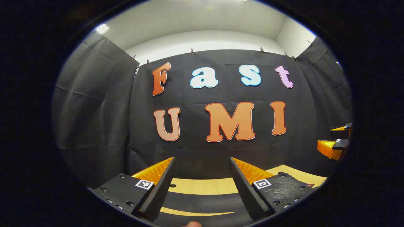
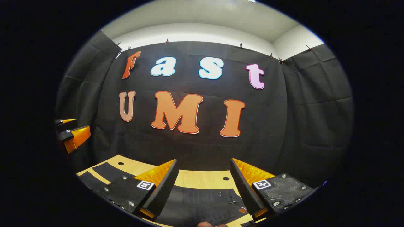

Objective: Grasp the waist and the cuffs of the jeans and fold them to make the two legs overlap; first hold the waist and fold one-third of the jeans toward the cuffs, then hold the cuffs and fold the remaining one-third in the same direction to finish folding.

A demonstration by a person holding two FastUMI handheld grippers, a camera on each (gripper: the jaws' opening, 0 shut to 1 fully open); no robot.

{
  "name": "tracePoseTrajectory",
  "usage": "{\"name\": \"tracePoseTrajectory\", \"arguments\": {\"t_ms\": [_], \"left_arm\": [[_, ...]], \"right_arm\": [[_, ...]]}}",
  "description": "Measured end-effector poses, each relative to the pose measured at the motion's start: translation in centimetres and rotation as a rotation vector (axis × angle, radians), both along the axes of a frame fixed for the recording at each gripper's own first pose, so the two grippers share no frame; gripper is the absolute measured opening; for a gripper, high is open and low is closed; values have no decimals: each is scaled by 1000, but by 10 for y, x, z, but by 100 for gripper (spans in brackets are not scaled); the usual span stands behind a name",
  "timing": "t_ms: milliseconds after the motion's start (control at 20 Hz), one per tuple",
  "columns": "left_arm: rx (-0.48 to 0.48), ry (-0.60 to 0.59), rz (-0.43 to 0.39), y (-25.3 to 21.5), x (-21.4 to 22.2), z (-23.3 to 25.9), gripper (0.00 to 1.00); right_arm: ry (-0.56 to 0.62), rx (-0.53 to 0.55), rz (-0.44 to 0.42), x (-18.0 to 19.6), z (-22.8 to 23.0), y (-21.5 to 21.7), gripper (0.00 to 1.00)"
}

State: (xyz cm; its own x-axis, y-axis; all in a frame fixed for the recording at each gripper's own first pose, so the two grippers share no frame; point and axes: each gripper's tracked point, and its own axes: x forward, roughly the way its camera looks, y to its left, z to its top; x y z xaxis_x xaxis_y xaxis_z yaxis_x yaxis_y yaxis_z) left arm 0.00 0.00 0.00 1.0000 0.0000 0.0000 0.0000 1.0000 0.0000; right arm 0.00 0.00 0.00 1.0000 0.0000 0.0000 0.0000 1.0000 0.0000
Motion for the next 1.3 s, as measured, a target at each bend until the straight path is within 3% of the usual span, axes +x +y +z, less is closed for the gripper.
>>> {"name": "tracePoseTrajectory", "arguments": {"t_ms": [100,150,200,300,400,500,650,1000,1300], "left_arm": [[14,-9,-4,2,-1,0,99],[24,1,-5,2,-1,-3,100],[26,19,-10,5,-1,-10,100],[20,46,-3,15,-1,-19,100],[15,71,24,30,5,-28,100],[3,104,32,35,9,-42,100],[13,101,36,41,17,-46,96],[43,112,6,60,34,-61,99],[49,239,50,100,43,-106,99]], "right_arm": [[-3,0,6,3,-1,2,100],[3,4,11,5,-3,3,94],[12,9,14,8,-4,4,100],[14,7,17,13,-4,5,94],[21,8,17,19,-6,6,100],[38,26,11,24,-12,7,94],[64,33,-13,31,-21,3,100],[124,46,-129,28,-39,-24,100],[242,46,-239,24,-77,-63,100]]}}
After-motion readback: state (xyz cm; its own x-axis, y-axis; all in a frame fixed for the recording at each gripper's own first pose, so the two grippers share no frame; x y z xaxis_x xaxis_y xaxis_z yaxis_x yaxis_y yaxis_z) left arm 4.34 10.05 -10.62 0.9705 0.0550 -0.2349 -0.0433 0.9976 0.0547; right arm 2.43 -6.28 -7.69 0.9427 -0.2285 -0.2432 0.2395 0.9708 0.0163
